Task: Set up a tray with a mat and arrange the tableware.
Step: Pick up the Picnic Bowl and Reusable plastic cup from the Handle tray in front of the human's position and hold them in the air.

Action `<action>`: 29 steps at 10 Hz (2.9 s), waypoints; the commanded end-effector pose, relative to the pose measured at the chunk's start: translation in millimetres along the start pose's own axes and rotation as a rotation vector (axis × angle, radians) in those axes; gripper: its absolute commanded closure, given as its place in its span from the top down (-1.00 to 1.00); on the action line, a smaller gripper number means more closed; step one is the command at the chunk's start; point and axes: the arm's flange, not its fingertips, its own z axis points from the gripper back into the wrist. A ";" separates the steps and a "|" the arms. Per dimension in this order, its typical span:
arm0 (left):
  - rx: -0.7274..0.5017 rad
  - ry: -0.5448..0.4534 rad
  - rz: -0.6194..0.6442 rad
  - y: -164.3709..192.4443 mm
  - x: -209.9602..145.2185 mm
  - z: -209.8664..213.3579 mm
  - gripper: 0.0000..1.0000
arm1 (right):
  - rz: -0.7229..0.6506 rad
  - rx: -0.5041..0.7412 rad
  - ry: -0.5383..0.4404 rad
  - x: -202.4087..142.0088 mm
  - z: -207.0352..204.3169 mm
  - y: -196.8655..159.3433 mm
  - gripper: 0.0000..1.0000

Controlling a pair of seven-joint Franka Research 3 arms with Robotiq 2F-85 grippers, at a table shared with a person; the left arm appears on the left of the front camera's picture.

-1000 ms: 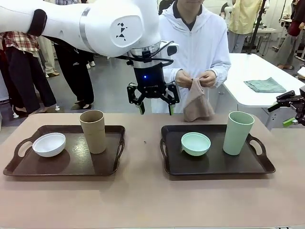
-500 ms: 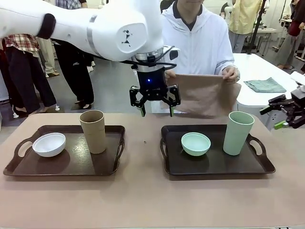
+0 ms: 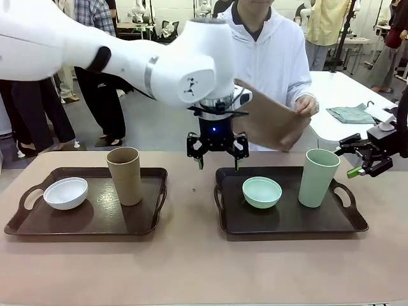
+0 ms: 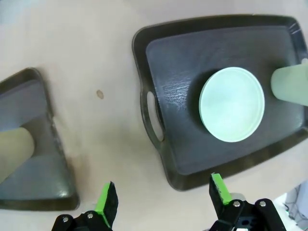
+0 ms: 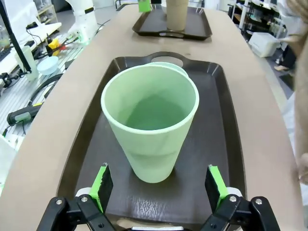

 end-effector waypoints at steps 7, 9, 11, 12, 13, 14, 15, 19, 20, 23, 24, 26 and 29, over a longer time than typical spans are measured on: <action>0.048 -0.072 0.016 -45.6 19.2 -53.3 1.00 | -0.106 -0.082 0.031 -35.0 -43.5 -21.2 1.00; 0.052 -0.079 -0.011 -51.5 24.1 -63.6 1.00 | -0.091 -0.099 0.027 -34.5 -50.5 -22.1 1.00; 0.037 -0.084 -0.030 -51.5 27.8 -70.8 1.00 | -0.072 -0.114 0.023 -33.2 -59.6 -22.9 1.00; 0.020 -0.083 -0.028 -52.7 29.9 -74.0 1.00 | -0.070 -0.112 0.024 -34.1 -62.4 -22.7 1.00; 0.016 -0.083 -0.030 -52.7 33.0 -76.0 1.00 | -0.069 -0.114 0.015 -33.1 -65.0 -23.7 1.00; 0.011 -0.077 -0.016 -51.7 36.0 -79.0 1.00 | -0.069 -0.102 0.011 -32.3 -67.8 -21.8 1.00; 0.008 -0.064 -0.001 -49.0 39.2 -80.6 1.00 | -0.069 -0.092 0.015 -31.5 -68.5 -19.6 1.00; 0.011 -0.047 0.017 -44.7 43.9 -83.0 1.00 | -0.079 -0.107 0.020 -24.1 -54.2 1.8 1.00; 0.010 -0.057 0.013 -45.2 45.0 -84.2 1.00 | -0.090 -0.115 0.018 -20.5 -52.4 9.0 1.00; -0.021 -0.082 -0.040 -48.3 47.8 -86.9 1.00 | -0.129 -0.110 -0.017 -15.0 -63.8 17.0 1.00; -0.036 -0.077 -0.053 -50.4 50.9 -90.8 1.00 | -0.147 -0.107 -0.035 -16.2 -69.7 17.9 1.00; -0.079 -0.025 -0.069 -50.2 51.2 -94.5 1.00 | -0.179 -0.125 -0.011 -18.2 -78.0 16.5 1.00; -0.022 -0.074 -0.038 -48.4 46.5 -91.9 1.00 | -0.132 -0.080 -0.014 -20.8 -66.9 17.5 1.00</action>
